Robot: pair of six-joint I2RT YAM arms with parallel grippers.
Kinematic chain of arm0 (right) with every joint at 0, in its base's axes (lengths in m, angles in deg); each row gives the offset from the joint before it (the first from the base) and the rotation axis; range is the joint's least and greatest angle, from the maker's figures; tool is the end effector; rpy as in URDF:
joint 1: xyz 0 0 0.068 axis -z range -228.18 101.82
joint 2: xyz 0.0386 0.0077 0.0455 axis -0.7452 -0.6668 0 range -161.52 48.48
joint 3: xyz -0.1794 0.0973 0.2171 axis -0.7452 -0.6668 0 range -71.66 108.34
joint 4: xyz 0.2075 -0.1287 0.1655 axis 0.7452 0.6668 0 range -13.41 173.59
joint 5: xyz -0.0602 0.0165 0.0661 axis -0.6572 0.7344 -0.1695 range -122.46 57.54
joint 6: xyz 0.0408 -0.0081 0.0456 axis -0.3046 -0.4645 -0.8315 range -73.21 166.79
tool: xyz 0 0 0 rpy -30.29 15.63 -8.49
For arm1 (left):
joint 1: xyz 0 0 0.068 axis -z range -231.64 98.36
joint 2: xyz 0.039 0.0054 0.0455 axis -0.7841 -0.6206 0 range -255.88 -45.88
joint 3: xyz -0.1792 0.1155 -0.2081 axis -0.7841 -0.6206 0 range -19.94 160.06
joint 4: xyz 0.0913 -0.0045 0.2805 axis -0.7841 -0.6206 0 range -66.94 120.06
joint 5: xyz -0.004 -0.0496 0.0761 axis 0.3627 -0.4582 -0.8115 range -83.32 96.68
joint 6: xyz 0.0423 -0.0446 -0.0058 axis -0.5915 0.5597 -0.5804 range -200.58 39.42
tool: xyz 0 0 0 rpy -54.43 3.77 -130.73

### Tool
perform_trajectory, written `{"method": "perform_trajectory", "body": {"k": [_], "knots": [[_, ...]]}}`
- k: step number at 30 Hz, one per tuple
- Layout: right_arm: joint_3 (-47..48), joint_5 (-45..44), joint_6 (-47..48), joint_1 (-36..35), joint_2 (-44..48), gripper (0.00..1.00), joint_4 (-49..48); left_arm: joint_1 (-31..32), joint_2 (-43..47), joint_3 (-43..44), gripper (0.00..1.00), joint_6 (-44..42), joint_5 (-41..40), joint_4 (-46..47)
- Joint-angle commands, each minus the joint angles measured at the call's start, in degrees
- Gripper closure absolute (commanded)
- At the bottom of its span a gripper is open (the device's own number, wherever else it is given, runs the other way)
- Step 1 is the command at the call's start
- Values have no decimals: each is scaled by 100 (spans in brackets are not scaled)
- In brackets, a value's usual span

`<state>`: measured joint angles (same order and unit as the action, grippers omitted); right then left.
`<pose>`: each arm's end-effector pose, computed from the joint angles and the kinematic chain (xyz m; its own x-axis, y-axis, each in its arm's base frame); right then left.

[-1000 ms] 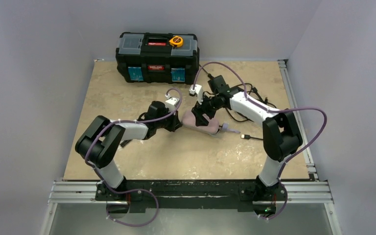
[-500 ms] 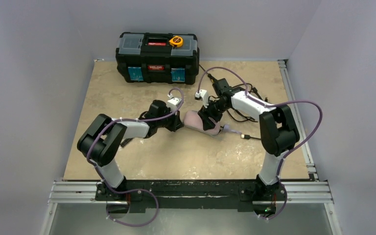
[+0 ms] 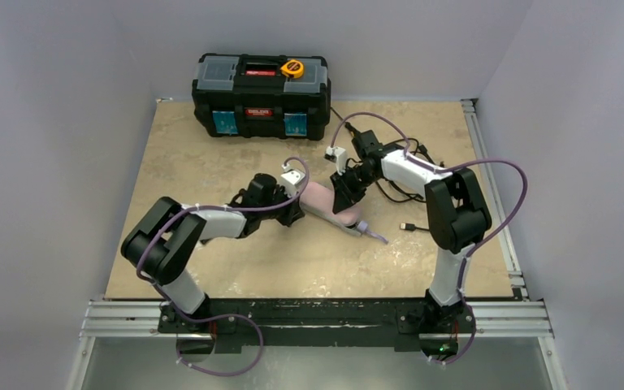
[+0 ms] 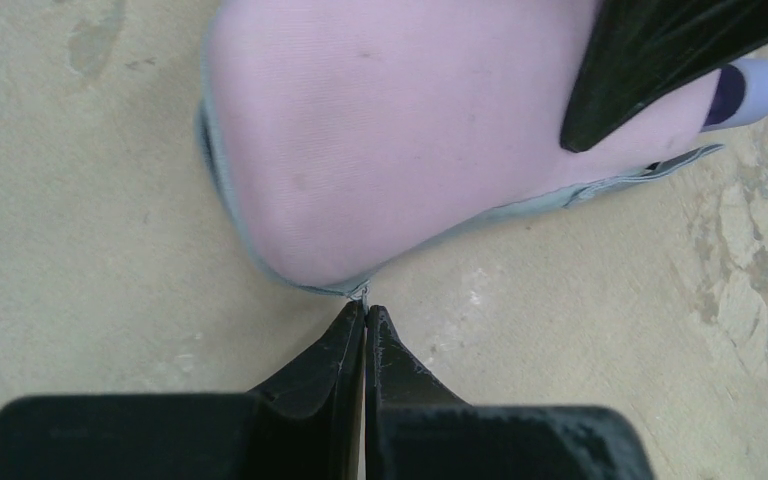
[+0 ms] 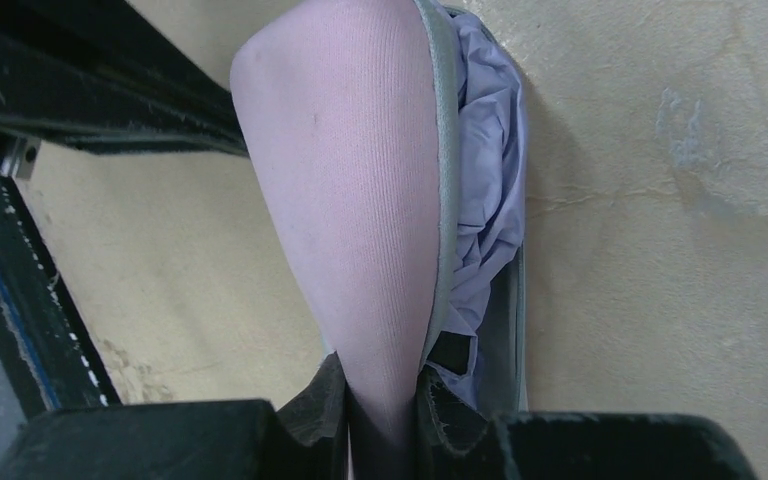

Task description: Open the umbrella

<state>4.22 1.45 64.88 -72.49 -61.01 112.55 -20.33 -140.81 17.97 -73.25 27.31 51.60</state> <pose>0.3746 0.1978 0.1758 -0.6507 -0.5767 -0.4941 -0.7586 0.5229 0.3887 0.2851 -0.1926 0.1313 -0.5852 0.2162 -0.7815 0.6622 0.6837 -0.3067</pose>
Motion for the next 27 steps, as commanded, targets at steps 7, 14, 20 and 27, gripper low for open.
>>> {"method": "perform_trajectory", "body": {"k": [7,14,20,27], "knots": [[140,-112,-761,95,-509,100,-231,1034,-297,271,100,416,16,809],[90,-8,-958,100,-464,100,-296,1185,-800,714,100,205,57,1057],[173,-26,-809,144,-371,100,-147,924,-393,528,100,166,337,827],[421,65,-482,153,-109,60,173,162,1203,155,46,213,968,-714]]}}
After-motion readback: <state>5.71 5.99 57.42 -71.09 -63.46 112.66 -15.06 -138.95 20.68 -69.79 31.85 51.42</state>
